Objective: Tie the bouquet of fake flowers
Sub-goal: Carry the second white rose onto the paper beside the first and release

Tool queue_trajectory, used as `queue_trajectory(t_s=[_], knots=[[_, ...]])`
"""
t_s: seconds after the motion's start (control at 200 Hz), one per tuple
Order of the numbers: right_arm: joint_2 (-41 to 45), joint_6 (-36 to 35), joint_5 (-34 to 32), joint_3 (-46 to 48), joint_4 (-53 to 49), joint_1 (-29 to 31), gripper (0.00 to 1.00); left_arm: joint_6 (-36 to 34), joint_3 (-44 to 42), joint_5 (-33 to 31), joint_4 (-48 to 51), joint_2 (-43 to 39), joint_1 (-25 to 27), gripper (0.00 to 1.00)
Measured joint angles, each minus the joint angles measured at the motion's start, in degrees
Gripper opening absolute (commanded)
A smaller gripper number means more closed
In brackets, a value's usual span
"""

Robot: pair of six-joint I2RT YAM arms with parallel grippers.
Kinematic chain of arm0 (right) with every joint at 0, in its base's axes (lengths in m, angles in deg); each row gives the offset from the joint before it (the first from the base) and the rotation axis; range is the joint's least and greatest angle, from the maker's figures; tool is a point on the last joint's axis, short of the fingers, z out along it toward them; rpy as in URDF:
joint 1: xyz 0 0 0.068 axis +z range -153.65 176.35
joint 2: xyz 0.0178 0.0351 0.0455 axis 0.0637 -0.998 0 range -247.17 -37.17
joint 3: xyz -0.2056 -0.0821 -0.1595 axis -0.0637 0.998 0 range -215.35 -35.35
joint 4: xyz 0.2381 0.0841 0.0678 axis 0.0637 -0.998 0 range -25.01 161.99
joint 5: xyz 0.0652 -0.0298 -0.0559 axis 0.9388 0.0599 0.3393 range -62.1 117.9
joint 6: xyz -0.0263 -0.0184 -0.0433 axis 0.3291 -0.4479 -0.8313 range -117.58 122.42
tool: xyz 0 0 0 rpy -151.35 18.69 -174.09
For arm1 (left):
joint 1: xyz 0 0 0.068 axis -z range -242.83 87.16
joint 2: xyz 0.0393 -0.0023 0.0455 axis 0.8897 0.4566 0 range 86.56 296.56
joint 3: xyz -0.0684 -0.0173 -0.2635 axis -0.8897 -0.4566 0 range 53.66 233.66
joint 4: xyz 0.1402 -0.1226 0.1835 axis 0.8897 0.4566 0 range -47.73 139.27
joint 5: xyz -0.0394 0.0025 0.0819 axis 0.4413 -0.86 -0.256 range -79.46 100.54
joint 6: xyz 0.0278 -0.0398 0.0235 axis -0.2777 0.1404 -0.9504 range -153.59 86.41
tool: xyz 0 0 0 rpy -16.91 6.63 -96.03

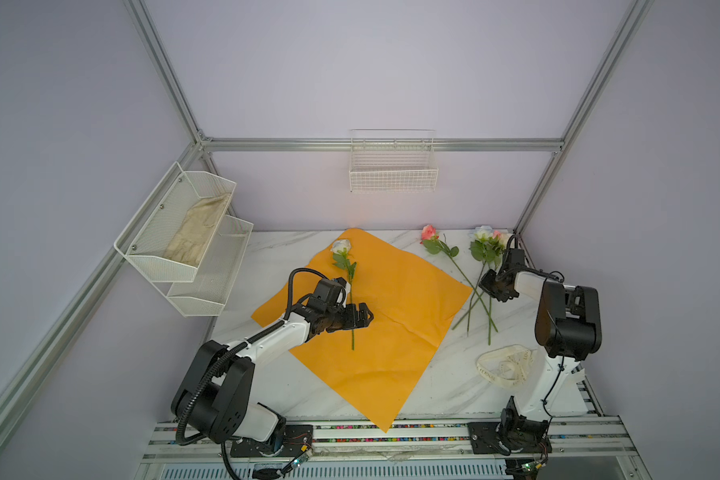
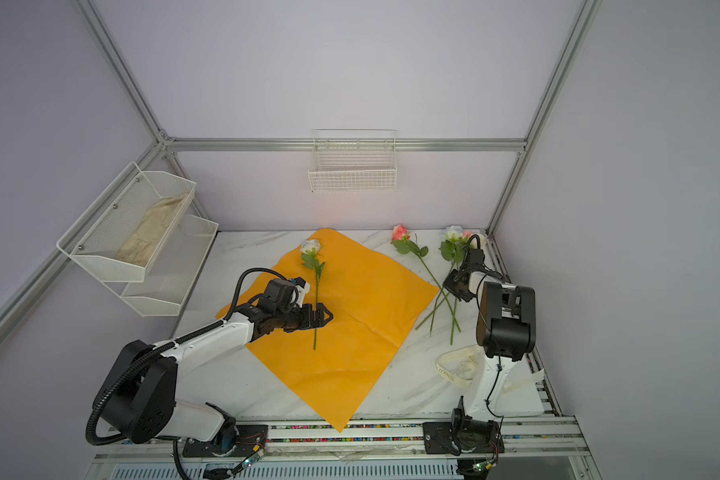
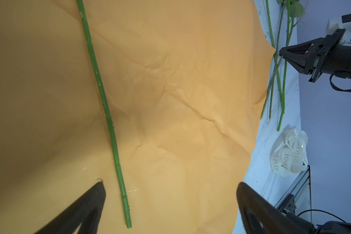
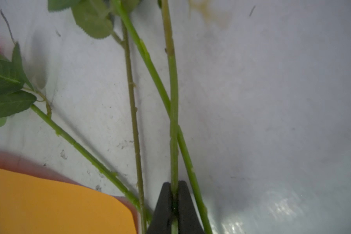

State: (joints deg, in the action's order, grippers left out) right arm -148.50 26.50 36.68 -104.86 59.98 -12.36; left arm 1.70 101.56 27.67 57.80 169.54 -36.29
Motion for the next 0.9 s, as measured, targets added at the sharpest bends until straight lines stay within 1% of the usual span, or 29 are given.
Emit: queue_trajectory(t_s=[0.11, 0.395, 0.57, 0.615, 0.675, 0.71, 0.795, 0.85, 0.9], knots=[[2.5, -1.6, -3.0, 0.0, -2.1, 0.3, 0.02, 0.0, 0.0, 0.0, 0.0, 0.0, 0.0, 1.0], [14.2, -6.6, -13.1, 0.2, -8.8, 2.6, 0.02, 0.0, 0.0, 0.0, 0.0, 0.0, 0.0, 1.0], [20.0, -9.7, -21.2, 3.3, -10.5, 3.9, 0.02, -0.1, 0.0, 0.0, 0.0, -1.7, 0.0, 1.0], [21.7, -10.7, -22.1, 4.0, -10.6, 4.4, 0.02, -0.3, 0.0, -0.1, 0.0, -2.5, 0.0, 1.0], [23.9, -12.2, -20.9, 4.2, -10.7, 5.4, 0.01, -0.5, 0.0, -0.9, 0.1, -3.5, 0.0, 1.0], [25.0, -12.9, -18.8, 3.8, -10.7, 5.9, 0.02, -0.5, 0.0, -1.6, 0.4, -4.3, 0.0, 1.0], [26.3, -13.8, -9.9, 2.2, -10.1, 7.3, 0.01, -0.2, 0.0, -5.6, 1.6, -7.3, 0.0, 1.0], [25.8, -13.8, -4.2, 1.1, -9.1, 8.8, 0.0, 0.7, 0.0, -9.6, 3.0, -10.4, 0.0, 1.0], [24.2, -13.2, 1.1, 0.2, -7.9, 11.3, 0.0, 1.8, 0.0, -14.1, 4.5, -13.9, 0.0, 1.0]])
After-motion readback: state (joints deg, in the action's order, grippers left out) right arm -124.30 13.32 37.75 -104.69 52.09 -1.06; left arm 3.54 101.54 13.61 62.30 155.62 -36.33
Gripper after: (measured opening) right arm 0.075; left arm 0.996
